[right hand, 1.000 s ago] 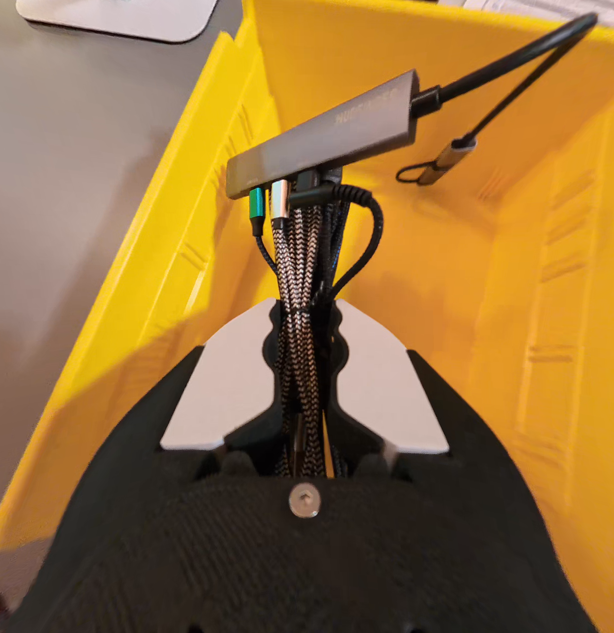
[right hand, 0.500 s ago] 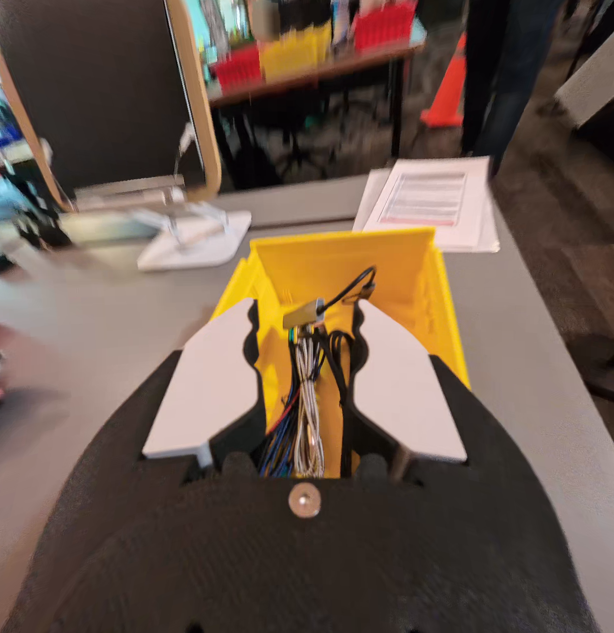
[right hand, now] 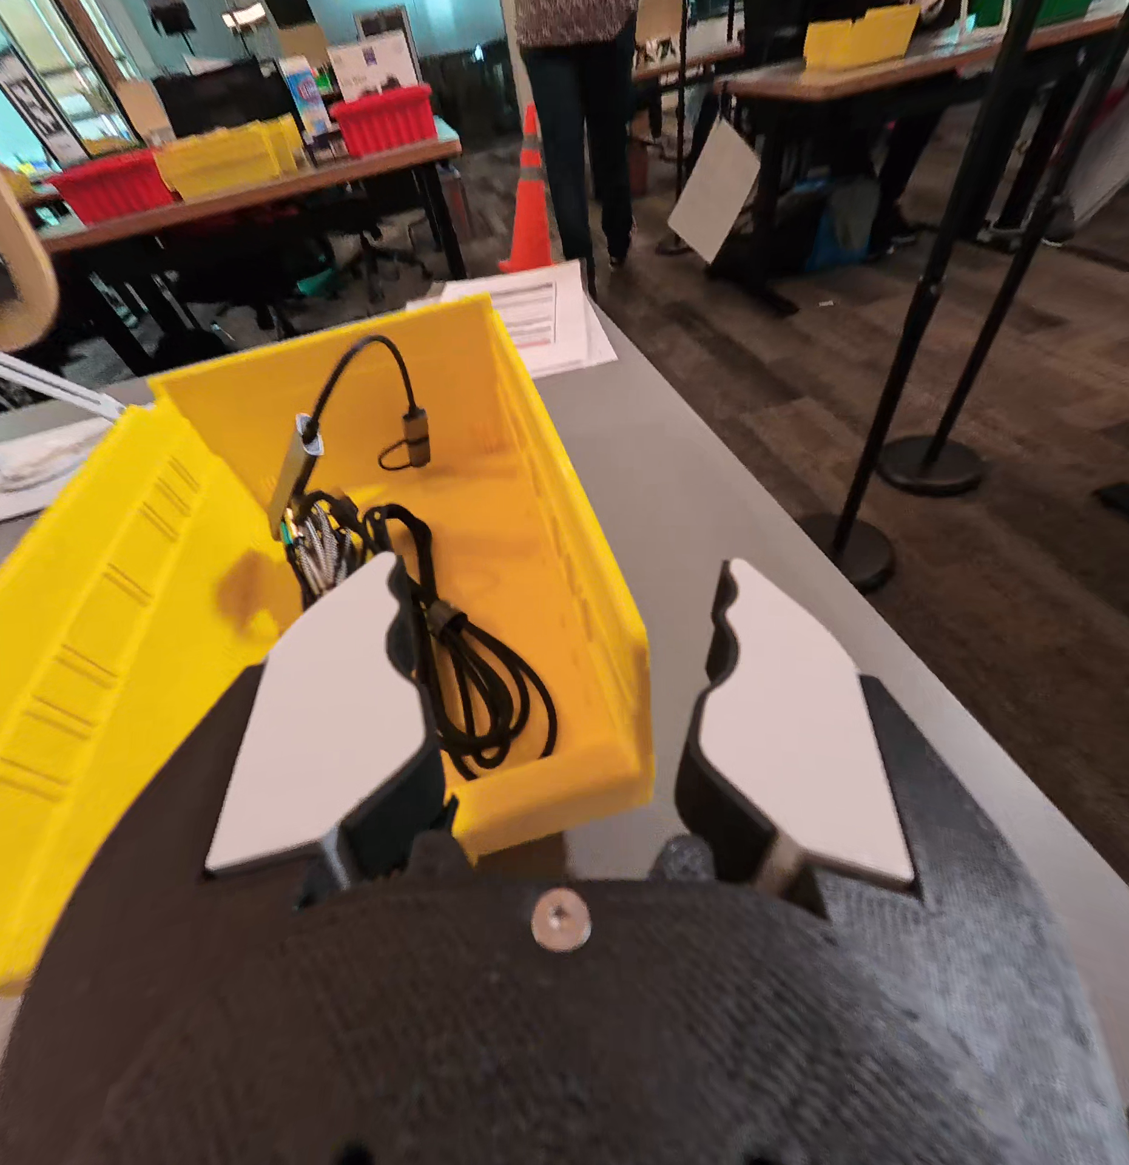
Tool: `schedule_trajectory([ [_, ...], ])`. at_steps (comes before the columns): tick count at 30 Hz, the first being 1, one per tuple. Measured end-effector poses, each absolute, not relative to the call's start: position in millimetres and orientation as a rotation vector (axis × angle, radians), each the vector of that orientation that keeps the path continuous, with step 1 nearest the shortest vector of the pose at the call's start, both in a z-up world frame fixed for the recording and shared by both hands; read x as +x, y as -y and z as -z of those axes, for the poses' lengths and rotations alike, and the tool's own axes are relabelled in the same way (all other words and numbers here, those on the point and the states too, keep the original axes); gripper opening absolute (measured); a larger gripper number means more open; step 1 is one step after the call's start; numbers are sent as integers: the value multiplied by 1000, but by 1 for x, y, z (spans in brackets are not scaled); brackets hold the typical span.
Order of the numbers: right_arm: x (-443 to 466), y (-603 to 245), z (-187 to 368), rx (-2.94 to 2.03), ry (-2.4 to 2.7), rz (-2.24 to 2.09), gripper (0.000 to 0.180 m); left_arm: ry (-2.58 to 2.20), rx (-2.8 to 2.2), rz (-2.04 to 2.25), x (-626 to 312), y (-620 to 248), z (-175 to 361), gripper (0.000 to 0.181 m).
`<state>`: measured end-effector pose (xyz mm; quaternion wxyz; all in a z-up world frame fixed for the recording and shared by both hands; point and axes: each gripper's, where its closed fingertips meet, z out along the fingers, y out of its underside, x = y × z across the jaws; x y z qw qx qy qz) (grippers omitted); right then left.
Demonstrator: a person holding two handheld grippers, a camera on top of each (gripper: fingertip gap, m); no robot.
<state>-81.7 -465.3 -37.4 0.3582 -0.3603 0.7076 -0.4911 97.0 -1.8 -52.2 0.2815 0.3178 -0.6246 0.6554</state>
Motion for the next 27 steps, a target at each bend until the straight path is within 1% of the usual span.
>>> schedule_trajectory([
  [5, -77, 470, 60, -994, -1882, 1175, 93, 1782, 830, -1734, 90, 8, 59, 29],
  [8, -75, 471, 63, -1035, -1877, 1165, 92, 1819, 834, -1735, 88, 8, 60, 28],
  [9, -75, 472, 63, -1048, -1875, 1170, 90, 1835, 837, -1739, 88, 8, 61, 28],
  [13, -81, 484, 53, -1037, -1833, 1213, 72, 1900, 854, -1787, 92, 3, 59, 25],
  [17, -87, 494, 50, -964, -1819, 1183, 71, 1907, 864, -1792, 94, 0, 59, 24],
  [23, -95, 499, 36, -982, -1815, 1345, 64, 1859, 889, -1767, 99, 0, 64, 24],
  [27, -94, 497, 41, -1003, -1828, 1326, 63, 1853, 890, -1754, 99, 2, 65, 24],
])
